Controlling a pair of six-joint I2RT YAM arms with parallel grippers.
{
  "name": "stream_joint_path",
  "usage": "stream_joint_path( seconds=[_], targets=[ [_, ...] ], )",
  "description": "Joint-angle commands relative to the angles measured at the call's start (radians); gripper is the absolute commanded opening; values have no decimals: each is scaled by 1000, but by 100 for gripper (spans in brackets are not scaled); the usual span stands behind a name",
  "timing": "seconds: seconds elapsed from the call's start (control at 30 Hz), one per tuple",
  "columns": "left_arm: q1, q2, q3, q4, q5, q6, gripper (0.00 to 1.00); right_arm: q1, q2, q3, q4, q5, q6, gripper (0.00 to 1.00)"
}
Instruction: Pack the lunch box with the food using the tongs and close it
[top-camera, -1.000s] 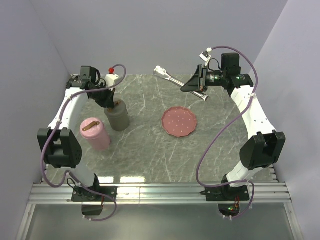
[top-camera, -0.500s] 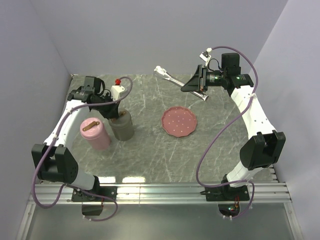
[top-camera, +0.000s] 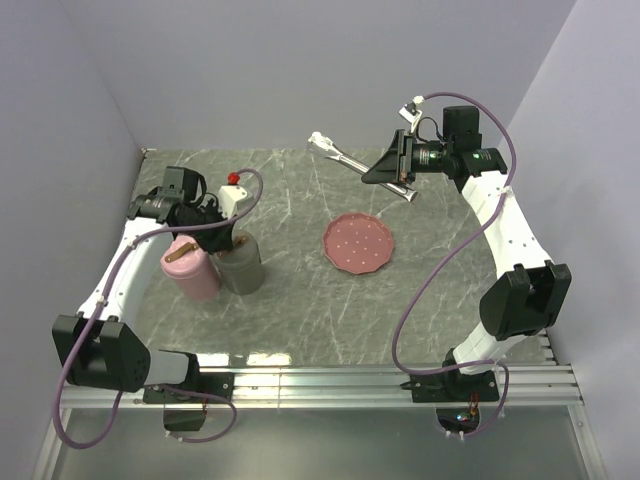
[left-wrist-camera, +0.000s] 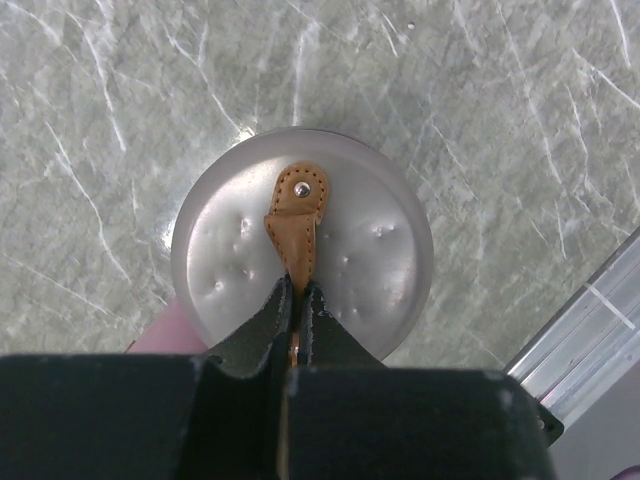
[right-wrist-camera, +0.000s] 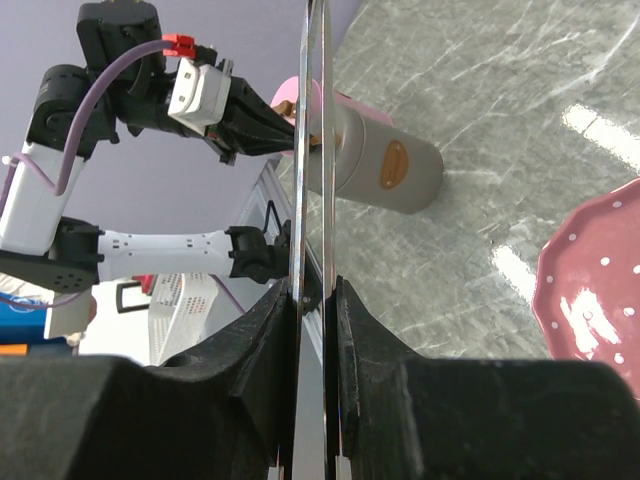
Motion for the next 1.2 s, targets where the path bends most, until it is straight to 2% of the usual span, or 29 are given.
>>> stream_joint_path(
  seconds=[0.0, 0.07, 0.1, 0.2, 0.37, 0.43, 0.47, 0.57, 0.63, 0.8, 0.9, 0.93, 1.03, 1.17],
  targets=[
    [-7, -2, -67, -190, -81, 1, 2, -8, -56, 6, 28, -18, 2, 23],
    [-7, -18, -70, -176, -81, -9, 12, -8, -57, 2, 36, -20, 8, 23],
    [-7, -28, -64, -168, -82, -13, 21, -8, -56, 2, 36, -20, 7, 23],
    [-7, -32, -34, -158, -89, -25, 31, -9, -57, 6, 28, -16, 2, 23],
    [-7, -23, 48, -165, -101, -39, 39, -9, -71, 4, 16, -7, -12, 23],
    [-7, -28, 91, -165, -99, -45, 44, -8, -77, 6, 8, -4, -18, 23],
    [-8, -26, 120, -159, -102, -51, 50, -8, -79, 6, 0, -3, -25, 23],
    [-7, -32, 178, -133, -101, -76, 53, -9, -82, 12, -21, 8, -50, 23],
    [-7, -44, 204, -104, -104, -108, 62, -9, -83, 22, -58, 25, -73, 23],
    [-7, -66, 293, -8, -99, -163, 64, -8, -82, 94, -200, 112, -212, 22],
    [-7, -89, 318, 45, -95, -205, 68, -11, -76, 113, -357, 219, -360, 21],
    [-7, -94, 321, 71, -84, -220, 69, -11, -76, 104, -419, 285, -456, 20],
    [-7, -100, 332, 98, -58, -254, 72, -15, -102, 3, -452, 393, -574, 20],
    [-7, -84, 359, 103, 3, -297, 73, -17, -155, -171, -370, 597, -671, 19]
  ],
)
